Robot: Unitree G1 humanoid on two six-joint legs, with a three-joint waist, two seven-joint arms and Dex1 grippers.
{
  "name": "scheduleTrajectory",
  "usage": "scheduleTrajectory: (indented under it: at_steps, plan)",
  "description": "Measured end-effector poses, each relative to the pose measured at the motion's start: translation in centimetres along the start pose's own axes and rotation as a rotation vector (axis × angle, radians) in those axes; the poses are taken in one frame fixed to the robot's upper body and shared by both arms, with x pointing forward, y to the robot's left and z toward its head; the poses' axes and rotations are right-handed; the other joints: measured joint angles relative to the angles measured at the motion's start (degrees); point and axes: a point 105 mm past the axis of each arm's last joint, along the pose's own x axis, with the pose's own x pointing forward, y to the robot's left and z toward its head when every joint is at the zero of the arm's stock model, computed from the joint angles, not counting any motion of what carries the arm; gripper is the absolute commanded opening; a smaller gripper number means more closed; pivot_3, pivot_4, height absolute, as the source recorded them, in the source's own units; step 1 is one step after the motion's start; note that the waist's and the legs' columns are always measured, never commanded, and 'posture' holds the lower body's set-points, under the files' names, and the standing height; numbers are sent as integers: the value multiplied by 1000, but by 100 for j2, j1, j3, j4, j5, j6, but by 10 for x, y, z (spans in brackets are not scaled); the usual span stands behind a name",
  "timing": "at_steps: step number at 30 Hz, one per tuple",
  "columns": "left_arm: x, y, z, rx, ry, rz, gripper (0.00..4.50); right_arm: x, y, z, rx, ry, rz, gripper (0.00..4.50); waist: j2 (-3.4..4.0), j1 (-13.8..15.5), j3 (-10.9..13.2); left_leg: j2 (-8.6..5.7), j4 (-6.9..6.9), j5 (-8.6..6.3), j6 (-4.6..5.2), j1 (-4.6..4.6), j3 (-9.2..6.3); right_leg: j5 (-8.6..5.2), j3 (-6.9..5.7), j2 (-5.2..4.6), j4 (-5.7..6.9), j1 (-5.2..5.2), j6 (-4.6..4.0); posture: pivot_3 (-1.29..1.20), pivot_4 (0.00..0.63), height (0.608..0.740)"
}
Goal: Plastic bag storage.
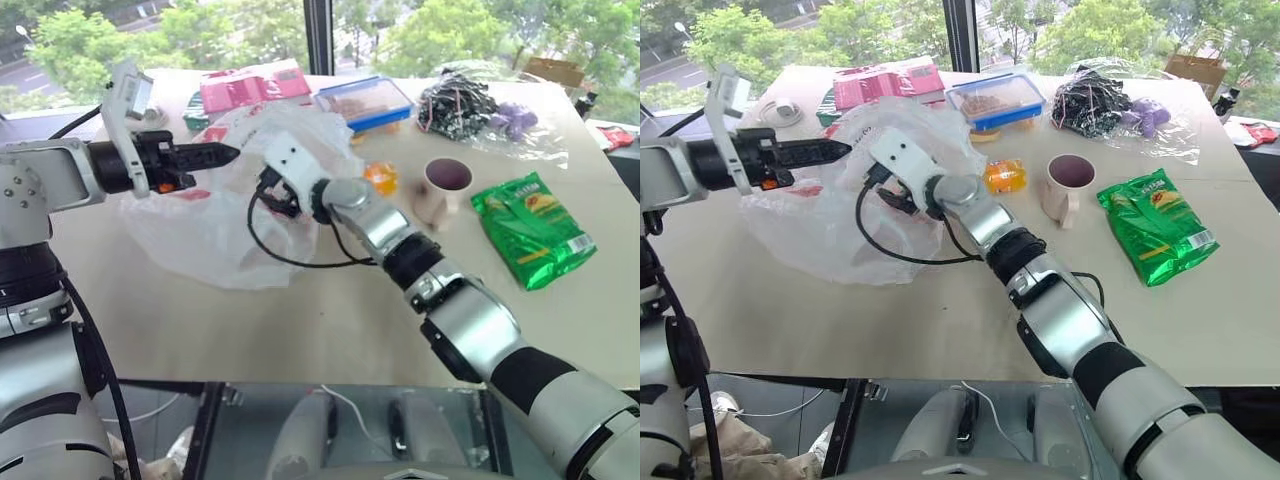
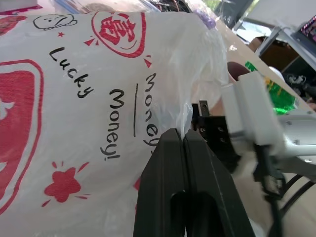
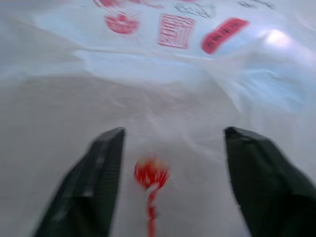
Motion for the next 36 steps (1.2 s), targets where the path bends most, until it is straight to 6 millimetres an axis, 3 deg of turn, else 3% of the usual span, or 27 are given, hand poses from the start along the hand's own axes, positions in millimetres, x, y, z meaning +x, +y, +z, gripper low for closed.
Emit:
scheduleTrajectory:
  at_steps: [6,11,13,14,17,22,28,34,36]
  plan:
    - [-4,11,-2,-35,-7,46,0,-12,-1,32,-37,-200,11,4279,-2,-51,0,15,-33,11,-17,-1,-1,0,2,15,0,-16,0,0,150,732]
    - [1,26,-8,-71,-13,114,0,-71,-10,-4,65,-145,40,4279,-1,27,0,4,-16,12,-15,-14,-8,0,-4,7,8,-14,-1,0,150,732]
    - [3,33,-9,-80,-18,140,0,-104,-20,-3,98,-119,-9,4279,-1,31,0,4,-4,11,-13,-12,-7,-1,-1,2,22,-15,0,0,150,732]
    - [8,36,-10,-87,-18,149,0,-124,-26,5,102,-124,-58,4279,-1,33,-1,8,-5,6,-4,-9,-8,-1,-2,2,30,-15,-1,0,150,732]
    - [14,39,-11,-90,-16,154,0,-159,-38,7,120,-97,-204,4279,-4,18,-2,21,-7,0,6,-1,-7,-2,-1,0,33,-15,-3,0,150,732]
    - [15,44,-6,-88,-33,173,0,-198,-57,-31,238,70,-458,4279,-3,1,-2,20,-7,-1,8,-1,12,-1,15,-2,36,-20,-4,0,150,732]
    - [18,42,-1,-66,-37,173,0,-222,-76,-48,305,150,-652,4279,-4,20,-2,12,-7,-1,8,-2,12,-1,14,-13,33,-18,-4,0,150,732]
    - [20,42,-3,-64,-28,173,0,-222,-83,-77,371,232,-682,4279,-3,9,-2,14,-8,-1,9,-2,14,-1,13,-11,33,-19,-4,0,150,732]
    - [20,42,-3,-64,-28,174,0,-220,-85,-84,385,245,-683,3452,-3,9,-2,14,-8,-1,9,-2,14,-1,14,-11,33,-19,-3,0,150,732]
